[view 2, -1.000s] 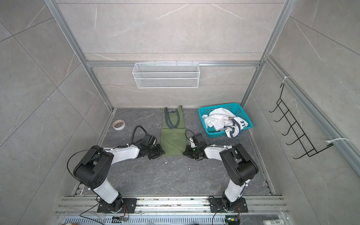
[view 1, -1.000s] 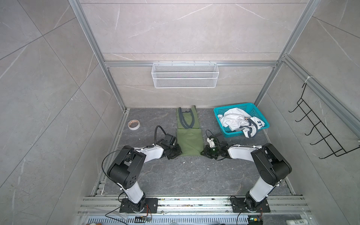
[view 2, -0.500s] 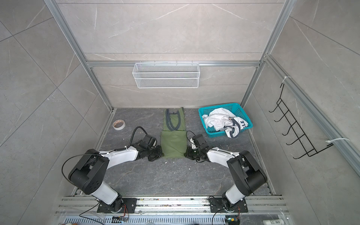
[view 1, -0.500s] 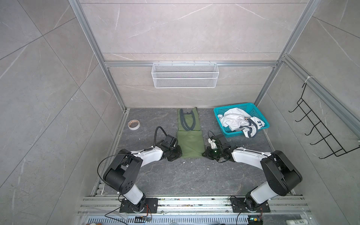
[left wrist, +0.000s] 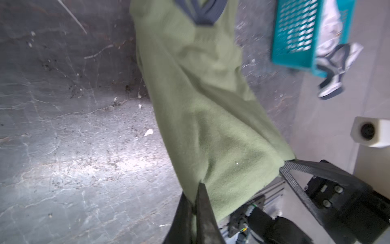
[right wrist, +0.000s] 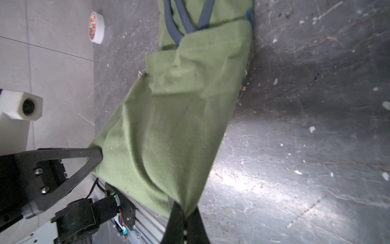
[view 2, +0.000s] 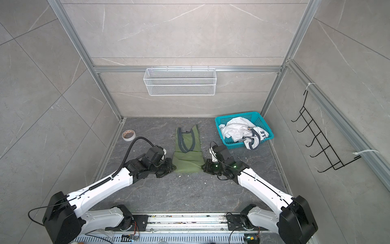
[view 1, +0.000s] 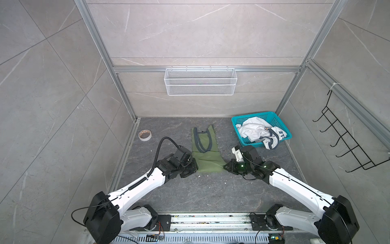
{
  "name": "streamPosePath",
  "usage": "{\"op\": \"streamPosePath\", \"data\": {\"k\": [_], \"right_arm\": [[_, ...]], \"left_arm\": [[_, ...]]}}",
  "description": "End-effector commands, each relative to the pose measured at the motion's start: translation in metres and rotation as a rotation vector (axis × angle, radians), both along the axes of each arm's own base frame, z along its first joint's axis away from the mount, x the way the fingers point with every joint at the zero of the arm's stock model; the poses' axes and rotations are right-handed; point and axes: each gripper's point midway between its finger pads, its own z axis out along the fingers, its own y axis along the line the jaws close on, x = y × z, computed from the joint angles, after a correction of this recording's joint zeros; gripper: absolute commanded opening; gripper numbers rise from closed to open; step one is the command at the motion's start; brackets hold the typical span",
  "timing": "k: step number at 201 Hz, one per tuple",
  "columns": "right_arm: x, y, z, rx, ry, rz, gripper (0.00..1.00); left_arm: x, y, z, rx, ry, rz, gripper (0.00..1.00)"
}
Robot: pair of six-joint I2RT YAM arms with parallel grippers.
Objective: Fold and stack the tank tops
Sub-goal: 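Fold the near end away over the bundle with both grippers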
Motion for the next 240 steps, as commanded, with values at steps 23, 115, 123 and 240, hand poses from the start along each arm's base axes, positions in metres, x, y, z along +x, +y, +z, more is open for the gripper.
{"op": "streamPosePath", "data": {"k": [23,115,123,240], "right_arm": [[0.029,0.004,0.040,-0.043,-0.064,-0.038,0.00],[0.141,0.029,0.053,-0.074,-0.114,-0.058,0.00],[0.150,0.030,0.050,-0.069,-0.110,-0.058,0.00],[0.251,0.037,0.001,-0.041,-0.102,-0.087,0.00]], "left_arm": [[0.030,0.006,0.052,-0.027,-0.071,0.090,0.02],[0.165,0.002,0.049,-0.173,-0.034,0.205,0.02],[0.175,0.005,0.046,-0.165,-0.022,0.220,0.02],[0.280,0.014,-0.006,-0.202,0.035,0.292,0.03]]}}
